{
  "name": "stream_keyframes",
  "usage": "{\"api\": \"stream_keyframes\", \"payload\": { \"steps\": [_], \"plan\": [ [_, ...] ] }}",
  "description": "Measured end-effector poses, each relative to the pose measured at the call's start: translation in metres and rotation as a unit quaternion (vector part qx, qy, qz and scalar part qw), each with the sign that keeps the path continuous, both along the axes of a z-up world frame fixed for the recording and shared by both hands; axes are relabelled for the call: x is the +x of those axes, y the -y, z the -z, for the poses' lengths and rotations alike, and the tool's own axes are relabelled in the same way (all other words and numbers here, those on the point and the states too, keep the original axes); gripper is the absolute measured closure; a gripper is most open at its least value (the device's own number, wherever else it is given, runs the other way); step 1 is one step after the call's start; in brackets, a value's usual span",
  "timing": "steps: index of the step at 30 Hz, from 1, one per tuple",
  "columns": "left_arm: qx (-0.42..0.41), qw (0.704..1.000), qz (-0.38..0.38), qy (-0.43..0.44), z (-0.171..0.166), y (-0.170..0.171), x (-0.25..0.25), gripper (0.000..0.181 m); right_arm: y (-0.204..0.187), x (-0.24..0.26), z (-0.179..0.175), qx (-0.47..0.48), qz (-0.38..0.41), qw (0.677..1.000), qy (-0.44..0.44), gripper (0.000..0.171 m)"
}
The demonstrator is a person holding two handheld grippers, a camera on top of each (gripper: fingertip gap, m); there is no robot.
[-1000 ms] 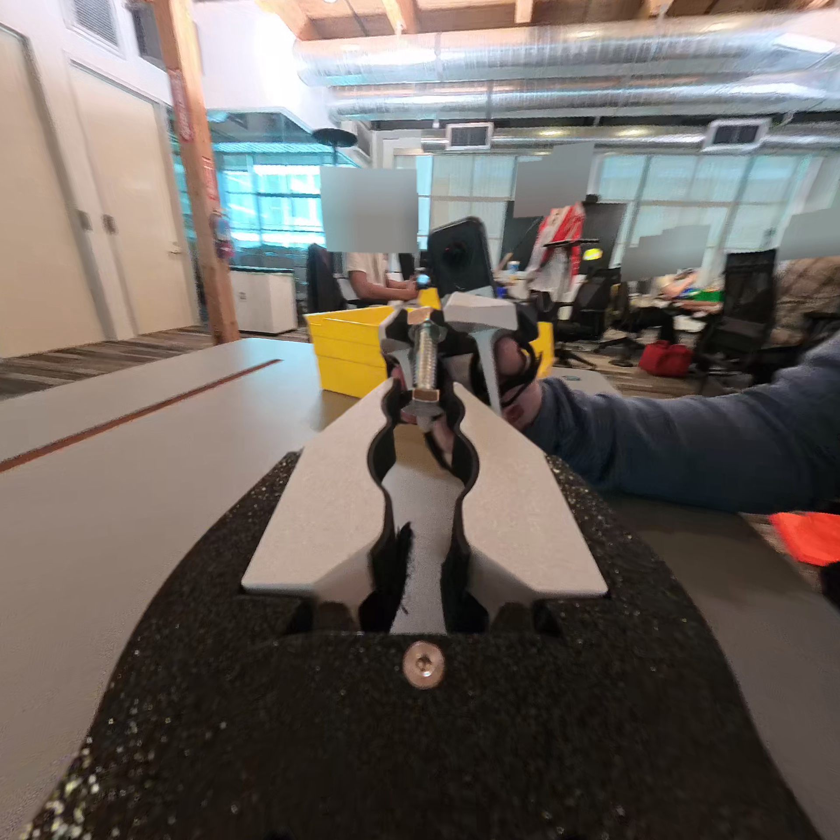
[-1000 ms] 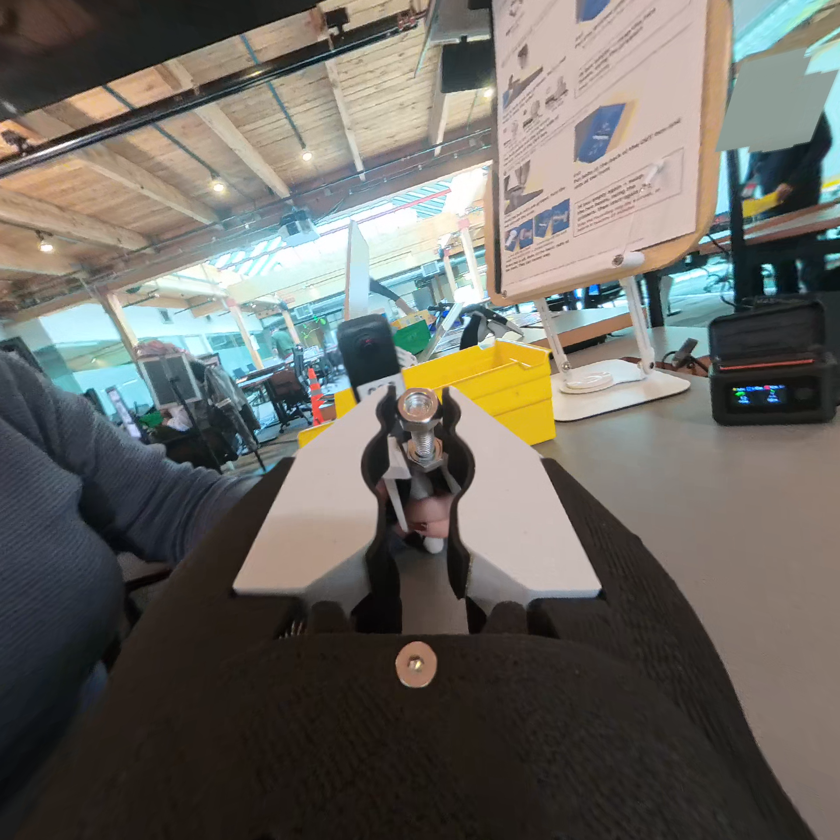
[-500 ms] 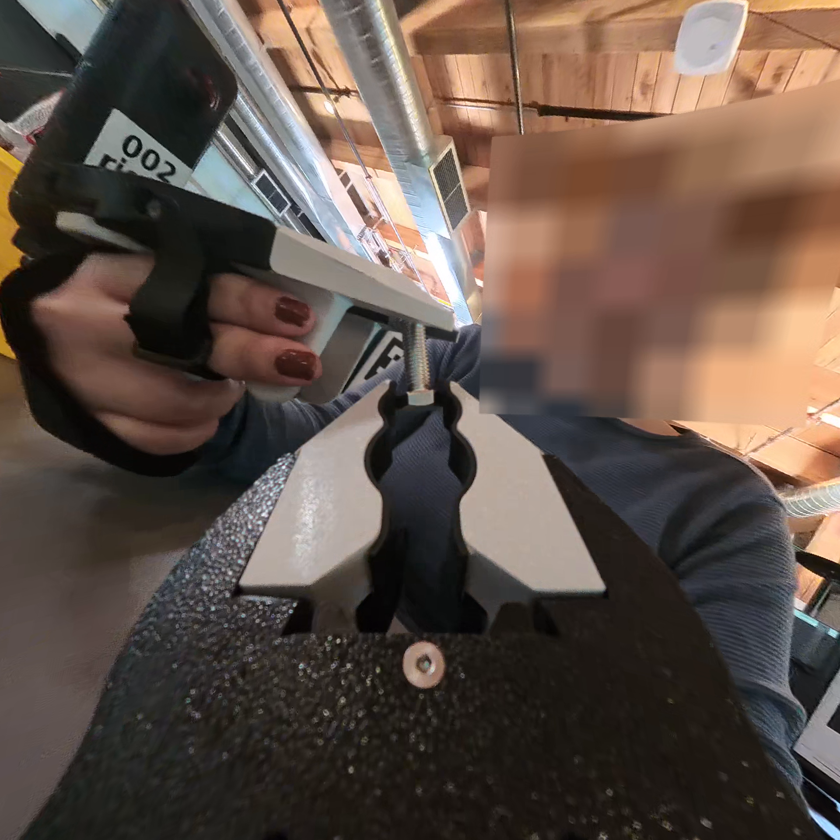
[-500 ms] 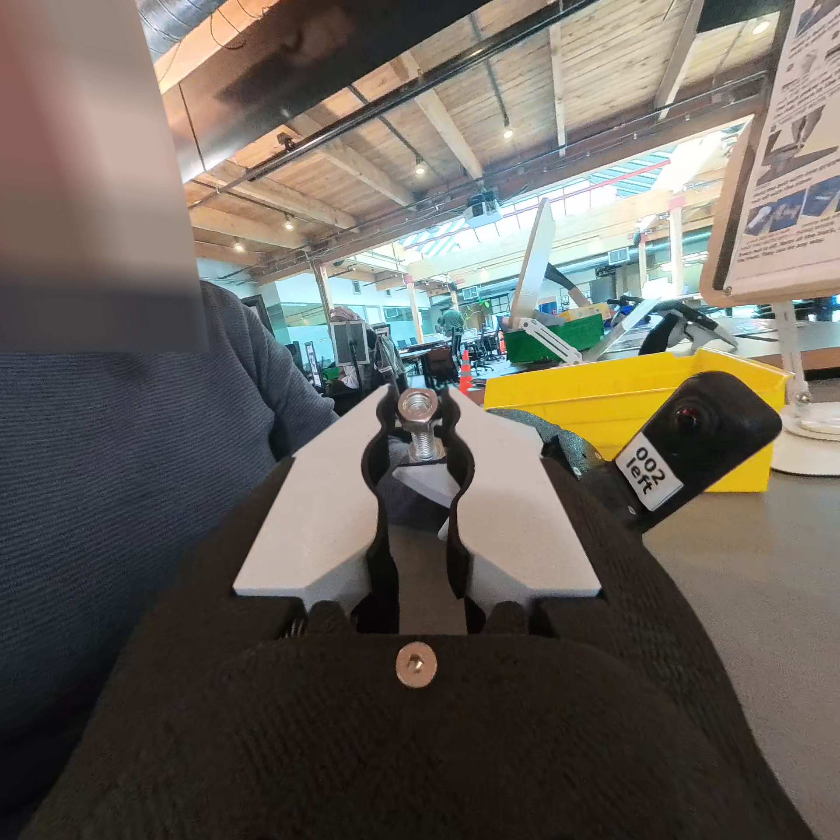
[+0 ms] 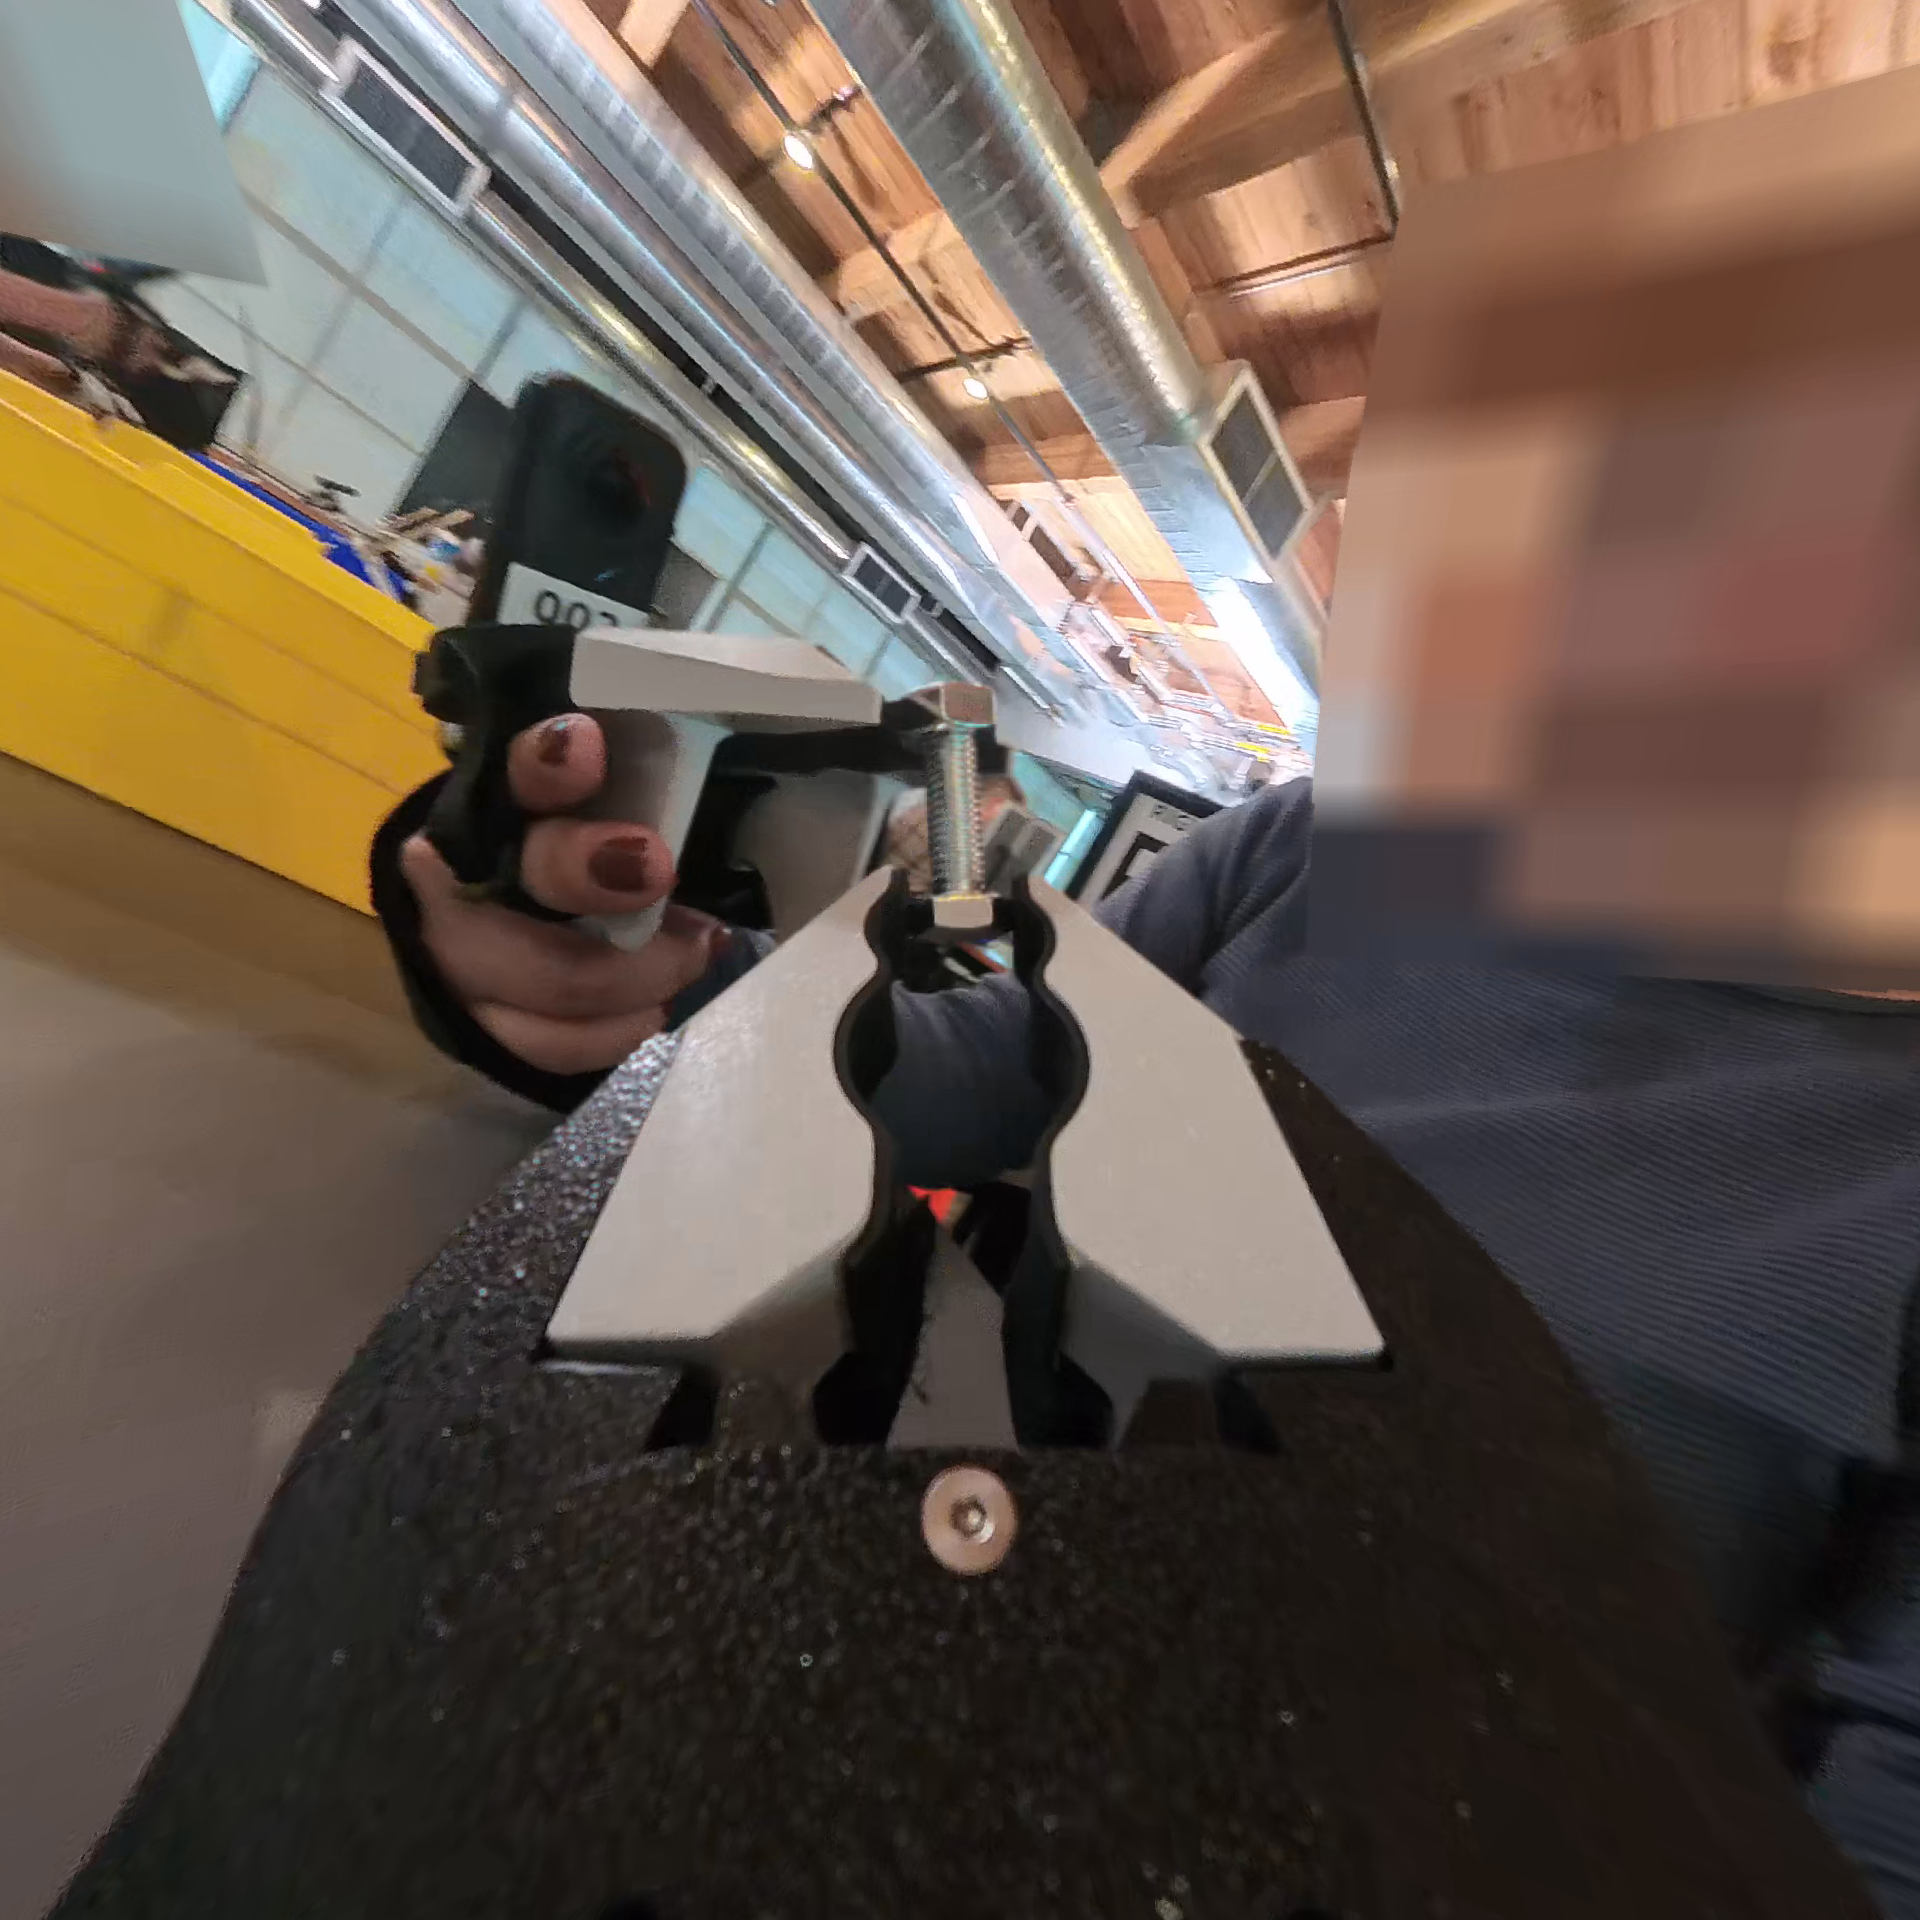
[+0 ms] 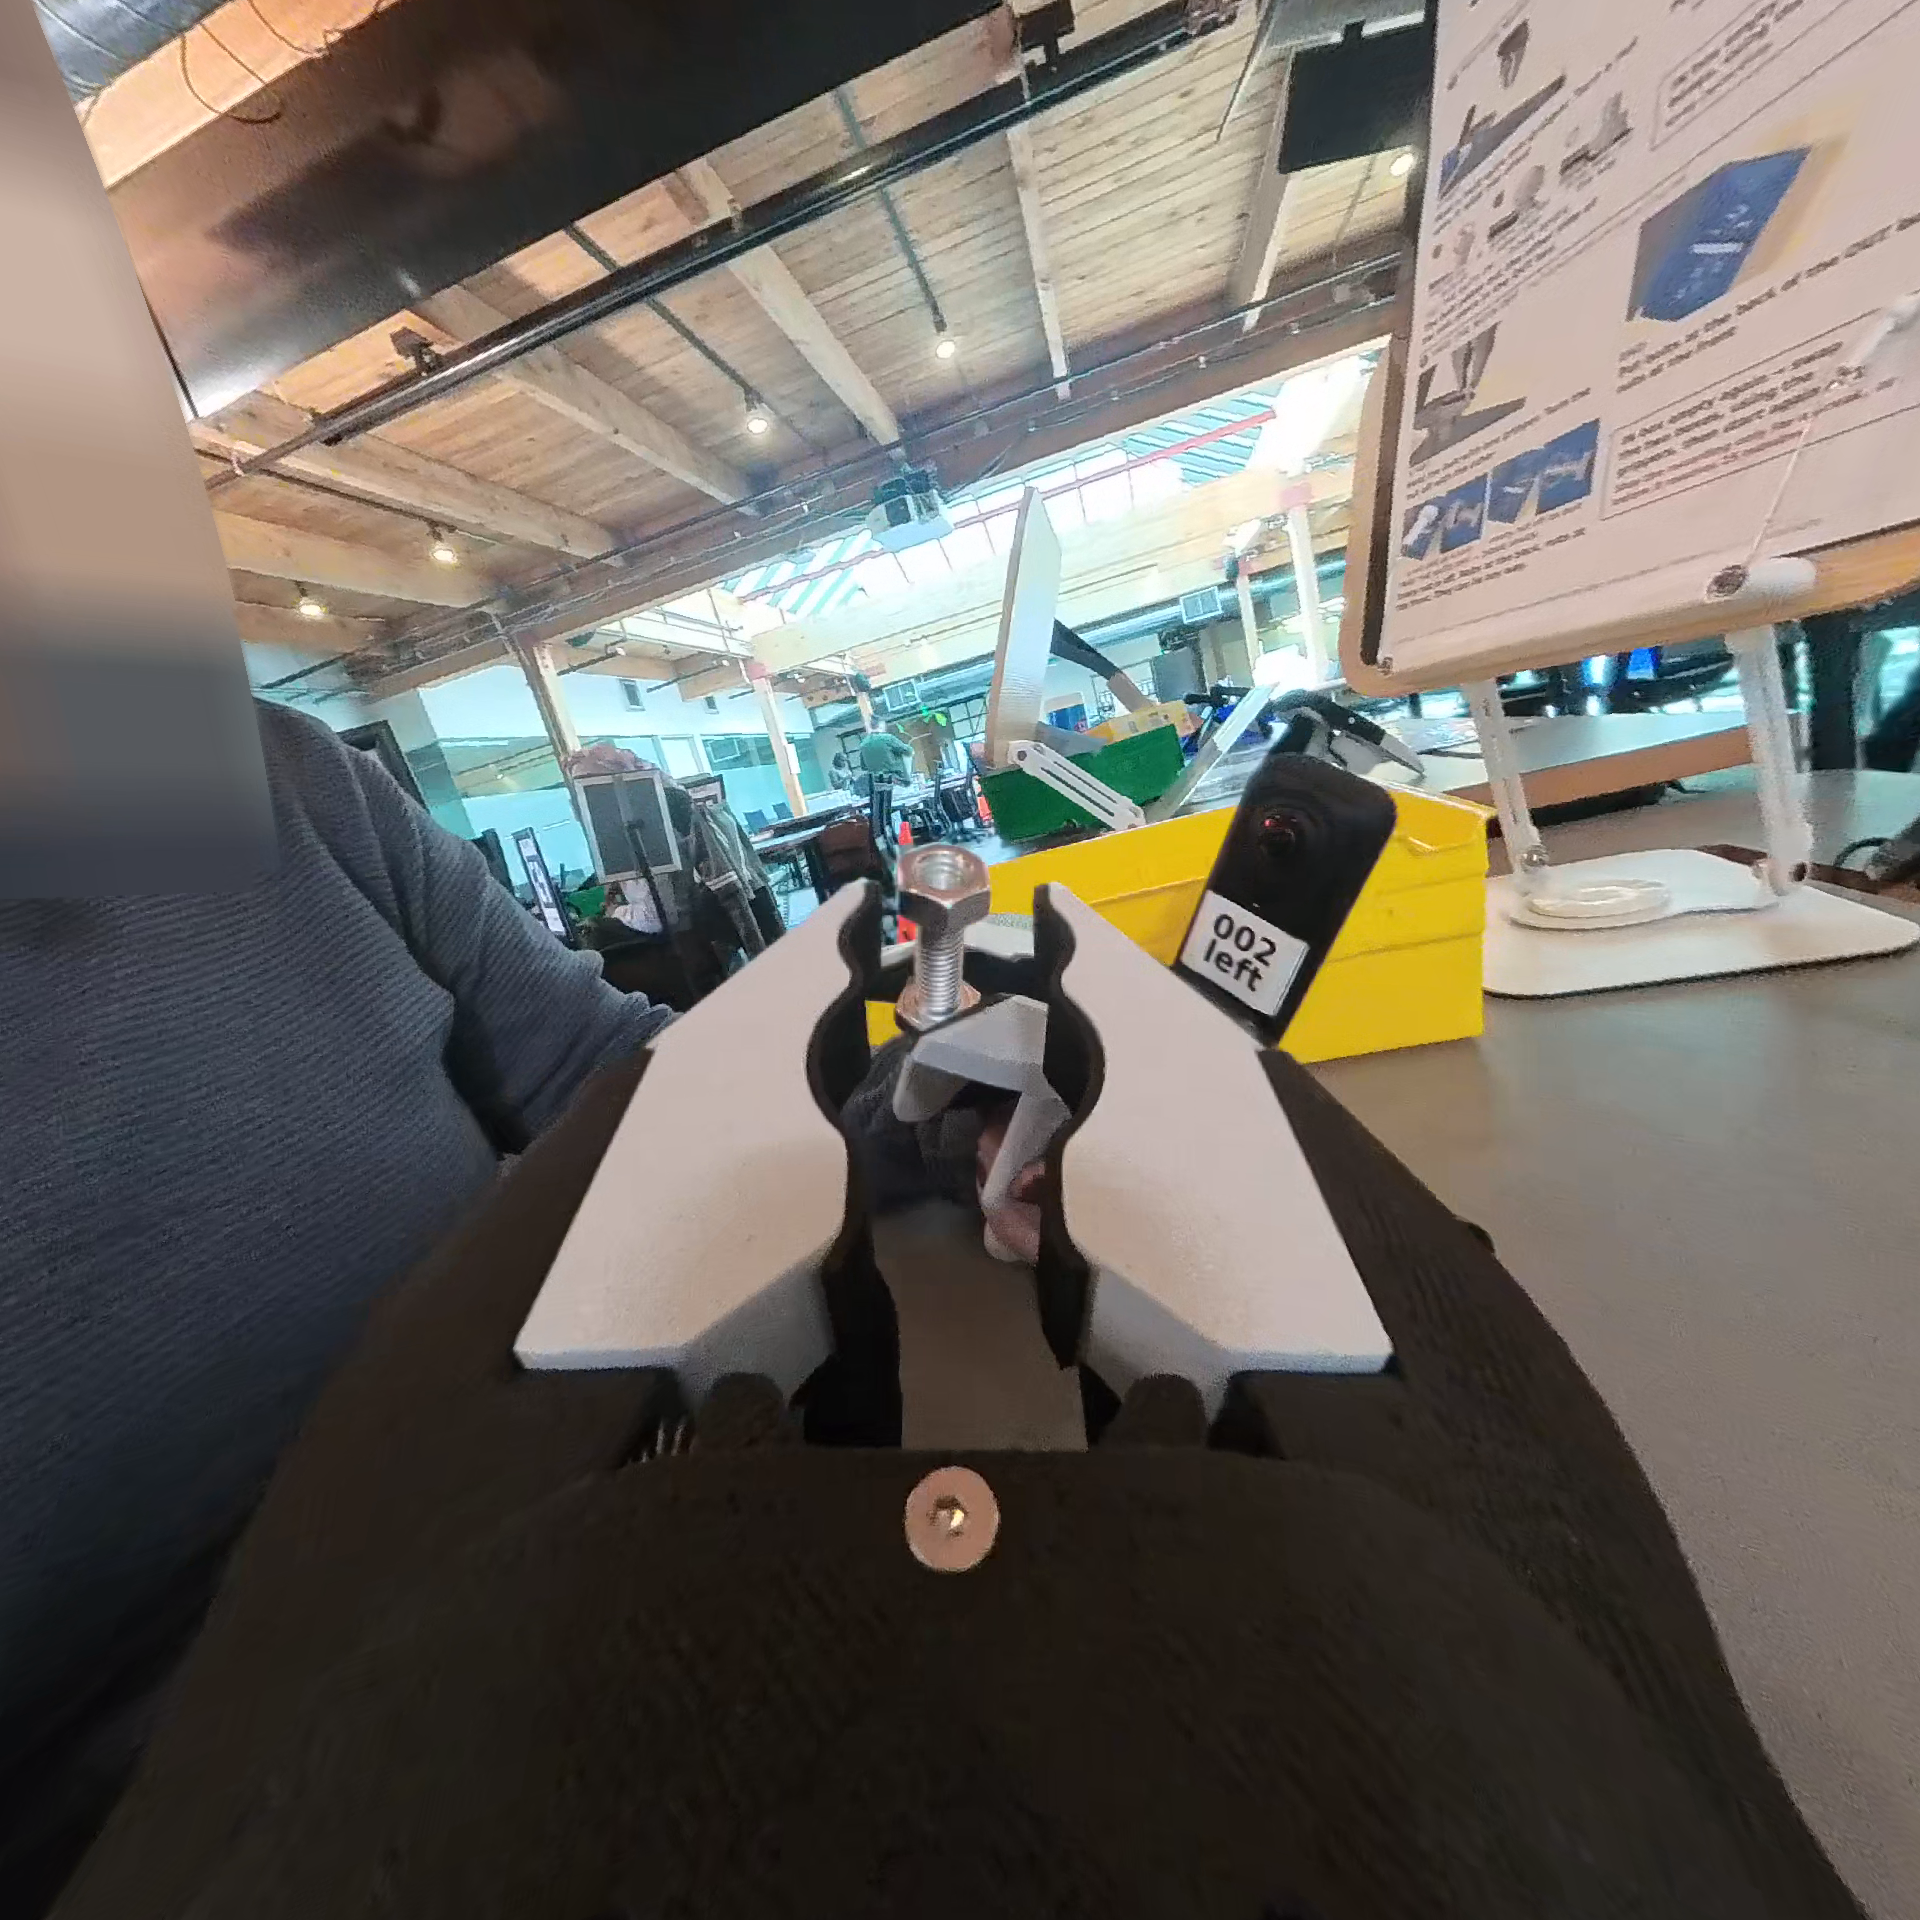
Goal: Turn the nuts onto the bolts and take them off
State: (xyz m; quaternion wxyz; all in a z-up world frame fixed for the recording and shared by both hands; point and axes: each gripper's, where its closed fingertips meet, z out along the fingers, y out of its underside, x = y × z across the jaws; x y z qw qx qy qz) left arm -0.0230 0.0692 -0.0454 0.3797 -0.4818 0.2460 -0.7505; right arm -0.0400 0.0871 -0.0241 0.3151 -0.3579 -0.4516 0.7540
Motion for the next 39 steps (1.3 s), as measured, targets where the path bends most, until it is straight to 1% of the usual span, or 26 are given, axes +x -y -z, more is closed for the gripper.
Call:
{"api": "stream_keyframes", "payload": {
  "steps": [3, 5, 6, 9, 10, 13, 16, 20, 22, 24, 26, 30, 33, 37, 39],
  "plan": [
    [0.013, 0.998, -0.049, -0.031, 0.006, -0.01, 0.001, 0.164, 0.002, -0.003, 0.001, -0.019, -0.017, 1.0, 0.018, 0.135],
    [0.02, 0.996, -0.069, -0.05, 0.01, -0.014, 0.003, 0.164, 0.005, -0.007, 0.003, -0.025, -0.025, 0.999, 0.03, 0.135],
    [0.023, 0.996, -0.071, -0.055, 0.011, -0.014, 0.004, 0.164, 0.006, -0.009, 0.004, -0.029, -0.025, 0.999, 0.033, 0.136],
    [0.03, 0.996, -0.055, -0.062, 0.012, -0.009, 0.008, 0.164, 0.007, -0.008, 0.001, -0.035, -0.032, 0.999, 0.022, 0.153],
    [0.031, 0.996, -0.048, -0.062, 0.012, -0.007, 0.008, 0.164, 0.01, -0.007, 0.002, -0.029, -0.039, 0.999, 0.02, 0.153],
    [0.018, 0.999, -0.012, -0.05, 0.01, 0.0, 0.008, 0.164, 0.017, -0.001, 0.003, -0.007, -0.058, 0.998, 0.015, 0.153],
    [-0.009, 0.998, 0.056, -0.024, 0.007, 0.014, 0.008, 0.164, 0.029, 0.002, 0.001, 0.009, -0.085, 0.996, 0.001, 0.153],
    [-0.036, 0.988, 0.153, -0.001, 0.002, 0.036, 0.01, 0.163, 0.048, 0.007, -0.002, 0.018, -0.132, 0.991, -0.009, 0.153],
    [-0.044, 0.982, 0.183, 0.004, 0.002, 0.043, 0.012, 0.163, 0.054, 0.007, -0.003, 0.023, -0.145, 0.989, -0.01, 0.153],
    [-0.039, 0.984, 0.176, 0.006, 0.001, 0.042, 0.011, 0.163, 0.054, 0.007, -0.005, 0.024, -0.142, 0.989, -0.013, 0.153],
    [-0.033, 0.988, 0.151, 0.004, 0.001, 0.036, 0.01, 0.163, 0.05, 0.006, -0.005, 0.022, -0.129, 0.991, -0.012, 0.153],
    [-0.01, 0.997, 0.081, -0.016, 0.004, 0.02, 0.008, 0.163, 0.033, 0.001, -0.002, 0.024, -0.075, 0.997, -0.004, 0.153],
    [0.016, 0.998, 0.059, -0.015, 0.002, 0.019, 0.006, 0.164, 0.018, -0.001, -0.001, 0.019, -0.036, 0.999, -0.002, 0.149],
    [0.026, 0.999, 0.01, -0.026, 0.004, 0.007, 0.004, 0.164, 0.006, 0.001, -0.002, -0.002, -0.02, 1.0, -0.001, 0.148],
    [0.028, 0.999, -0.01, -0.029, 0.004, 0.002, 0.002, 0.164, 0.007, 0.0, -0.001, -0.016, -0.033, 0.999, 0.011, 0.139]
  ]
}}
